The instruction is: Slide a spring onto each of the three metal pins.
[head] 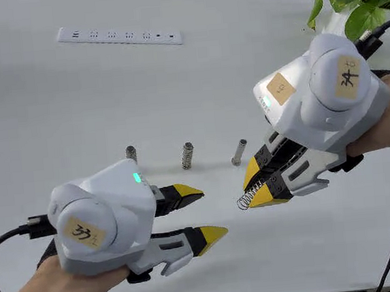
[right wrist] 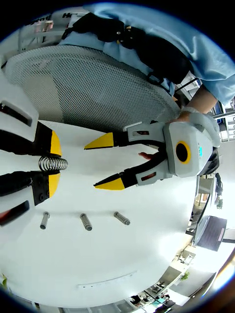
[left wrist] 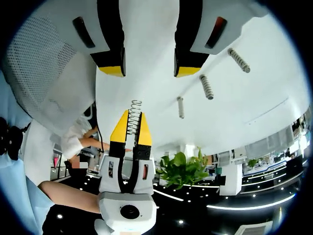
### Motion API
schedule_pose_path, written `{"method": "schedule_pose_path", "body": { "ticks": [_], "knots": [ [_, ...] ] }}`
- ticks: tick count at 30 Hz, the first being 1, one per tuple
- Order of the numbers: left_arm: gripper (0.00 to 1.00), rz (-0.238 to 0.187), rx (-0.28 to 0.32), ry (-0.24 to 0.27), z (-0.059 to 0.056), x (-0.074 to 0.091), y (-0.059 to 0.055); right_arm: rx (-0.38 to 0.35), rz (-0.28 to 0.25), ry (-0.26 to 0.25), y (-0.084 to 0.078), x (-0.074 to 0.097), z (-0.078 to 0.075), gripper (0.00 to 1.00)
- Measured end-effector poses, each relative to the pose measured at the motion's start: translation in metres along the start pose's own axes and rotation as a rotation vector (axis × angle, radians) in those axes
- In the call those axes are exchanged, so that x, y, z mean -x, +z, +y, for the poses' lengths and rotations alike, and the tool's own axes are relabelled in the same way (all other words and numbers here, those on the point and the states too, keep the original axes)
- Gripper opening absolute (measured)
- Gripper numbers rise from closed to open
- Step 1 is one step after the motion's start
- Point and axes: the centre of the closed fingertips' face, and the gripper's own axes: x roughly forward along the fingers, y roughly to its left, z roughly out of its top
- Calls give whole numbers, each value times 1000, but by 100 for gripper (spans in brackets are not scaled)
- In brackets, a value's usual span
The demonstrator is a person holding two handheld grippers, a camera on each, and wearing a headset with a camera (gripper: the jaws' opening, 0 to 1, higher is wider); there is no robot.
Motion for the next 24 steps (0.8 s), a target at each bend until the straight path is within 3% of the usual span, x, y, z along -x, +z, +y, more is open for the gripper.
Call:
{"method": "schedule_pose_path", "body": {
  "ticks": [5,12,17,24],
  "knots": [
    [50,37,21,54,16,17,-14,3,9,-4,-2,0,-6,7],
    [64,53,56,142,41,41,-25,18,42,-23,-9,1,-19,7],
    [72,43,73,186,51,51,-25,22,52,-30,-9,4,-32,7],
    [96,39,109,274,67,61,-27,33,92,-43,-12,16,-56,7]
  ]
}}
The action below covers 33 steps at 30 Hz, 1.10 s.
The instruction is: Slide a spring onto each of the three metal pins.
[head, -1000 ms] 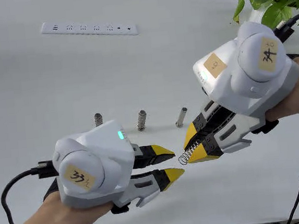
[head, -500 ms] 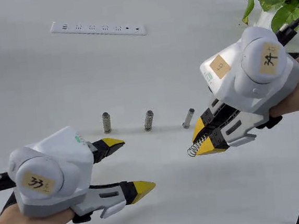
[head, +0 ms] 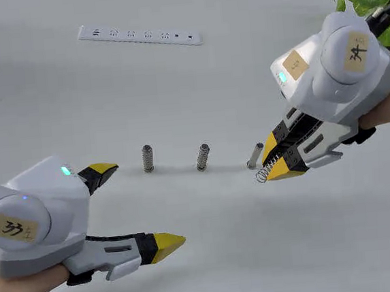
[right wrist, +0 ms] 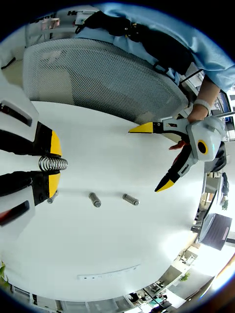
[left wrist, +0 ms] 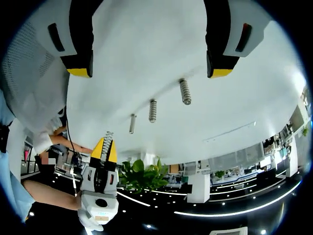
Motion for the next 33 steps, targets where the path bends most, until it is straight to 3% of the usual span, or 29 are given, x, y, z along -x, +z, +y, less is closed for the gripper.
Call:
{"method": "schedule_pose_path", "body": {
  "ticks": [11,18,33],
  "knots": [
    [99,5,24,21,6,5,-5,22,99,-40,-22,-5,-40,7],
    [98,11,27,16,5,5,-6,29,142,-46,-30,-6,-52,7],
    [97,23,37,5,5,4,-12,42,173,-16,-32,-13,-53,7]
  ]
}}
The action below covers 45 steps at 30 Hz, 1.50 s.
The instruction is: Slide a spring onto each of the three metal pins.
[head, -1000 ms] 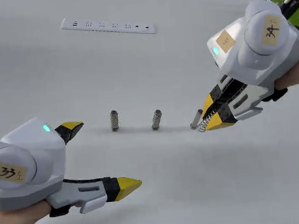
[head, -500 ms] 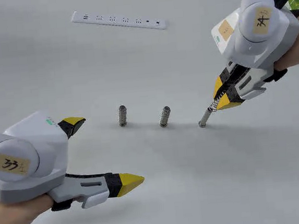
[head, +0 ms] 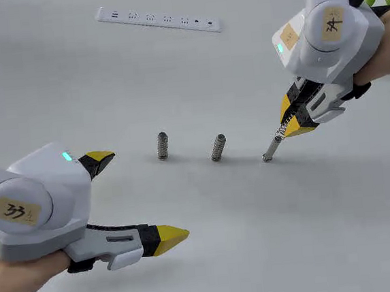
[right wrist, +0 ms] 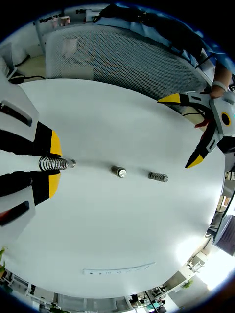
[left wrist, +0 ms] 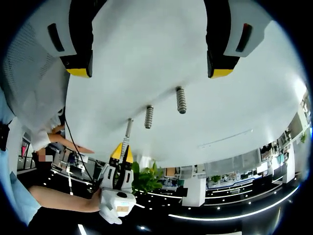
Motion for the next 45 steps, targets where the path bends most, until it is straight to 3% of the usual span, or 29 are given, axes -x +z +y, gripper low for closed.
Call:
{"method": "schedule_pose_path", "body": {
  "ticks": [23,45],
  "knots": [
    [93,2,18,-12,-2,-3,-5,-5,8,16,-2,-8,2,7],
    [92,15,34,-10,3,-2,-12,5,39,43,-4,-36,2,7]
  ]
}}
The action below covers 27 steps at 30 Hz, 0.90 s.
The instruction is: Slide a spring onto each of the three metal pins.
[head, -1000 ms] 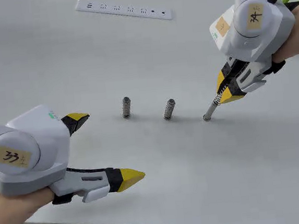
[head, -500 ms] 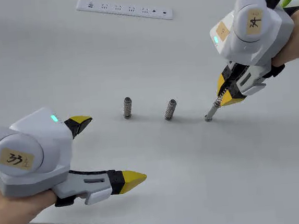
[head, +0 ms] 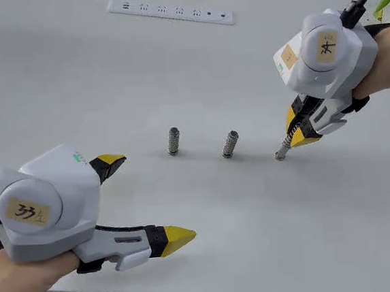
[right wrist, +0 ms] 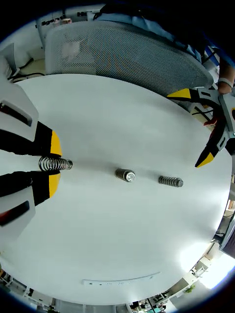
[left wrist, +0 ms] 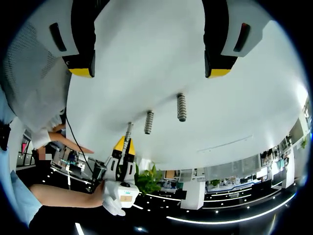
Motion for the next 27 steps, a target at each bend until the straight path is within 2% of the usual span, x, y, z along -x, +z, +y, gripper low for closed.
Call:
{"method": "schedule_pose_path", "body": {
  "ticks": [10,15,27],
  "knots": [
    [91,14,-3,-13,-3,0,-2,-23,3,6,-2,-16,4,7],
    [91,9,-3,-9,-1,-1,0,-25,3,4,-2,-23,1,7],
    [91,9,-1,-8,-1,-1,0,-24,0,-2,-1,-26,1,7]
  ]
}}
